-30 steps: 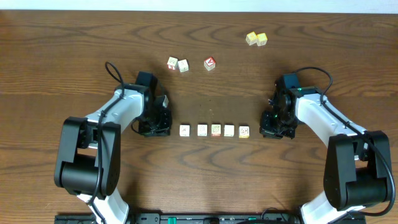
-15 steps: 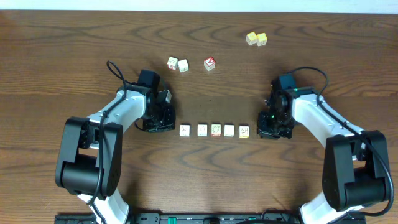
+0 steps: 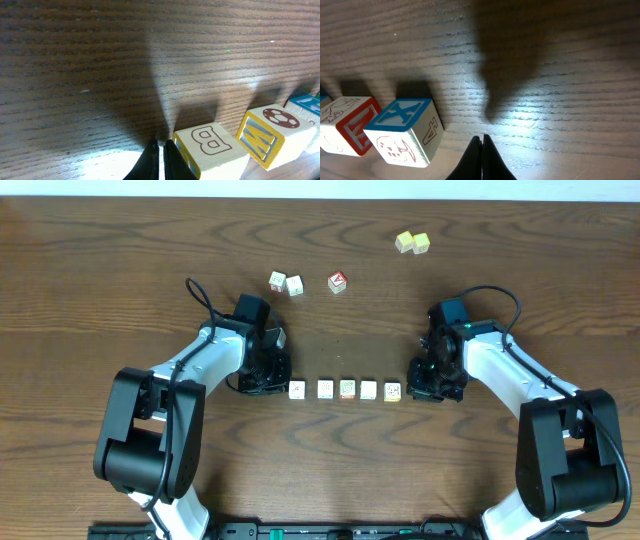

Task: Lift 5 blocks

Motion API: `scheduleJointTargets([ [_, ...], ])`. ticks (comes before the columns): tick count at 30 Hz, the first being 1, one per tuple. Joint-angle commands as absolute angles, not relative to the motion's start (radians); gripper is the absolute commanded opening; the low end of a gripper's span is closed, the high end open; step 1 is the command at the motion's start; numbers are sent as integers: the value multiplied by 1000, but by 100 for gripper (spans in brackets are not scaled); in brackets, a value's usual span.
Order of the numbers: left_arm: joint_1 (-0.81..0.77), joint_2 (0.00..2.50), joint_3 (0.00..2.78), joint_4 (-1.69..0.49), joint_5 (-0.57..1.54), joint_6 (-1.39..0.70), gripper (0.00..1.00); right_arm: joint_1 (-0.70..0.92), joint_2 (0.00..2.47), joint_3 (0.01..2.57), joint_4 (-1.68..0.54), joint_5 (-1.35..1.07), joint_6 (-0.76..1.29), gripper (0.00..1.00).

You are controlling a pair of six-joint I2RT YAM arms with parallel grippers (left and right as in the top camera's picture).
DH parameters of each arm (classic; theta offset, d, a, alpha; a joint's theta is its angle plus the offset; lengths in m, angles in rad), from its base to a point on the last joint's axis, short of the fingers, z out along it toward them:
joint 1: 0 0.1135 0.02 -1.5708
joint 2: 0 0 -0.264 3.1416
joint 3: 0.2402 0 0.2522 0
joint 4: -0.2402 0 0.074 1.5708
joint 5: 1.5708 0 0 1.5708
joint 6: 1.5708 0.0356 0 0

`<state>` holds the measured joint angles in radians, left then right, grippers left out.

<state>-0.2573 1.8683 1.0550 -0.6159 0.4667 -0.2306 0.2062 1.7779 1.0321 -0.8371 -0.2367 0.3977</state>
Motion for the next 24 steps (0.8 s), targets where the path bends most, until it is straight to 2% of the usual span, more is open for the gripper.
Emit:
scheduleJointTargets([
  [1,-259,1879,1036,-616,460,-250,7,224,1779,1028,-832,-245,415,1],
  [24,-260,1879,1036,-626,461,-268,7,231,1779,1028,-817,-245,422,1],
])
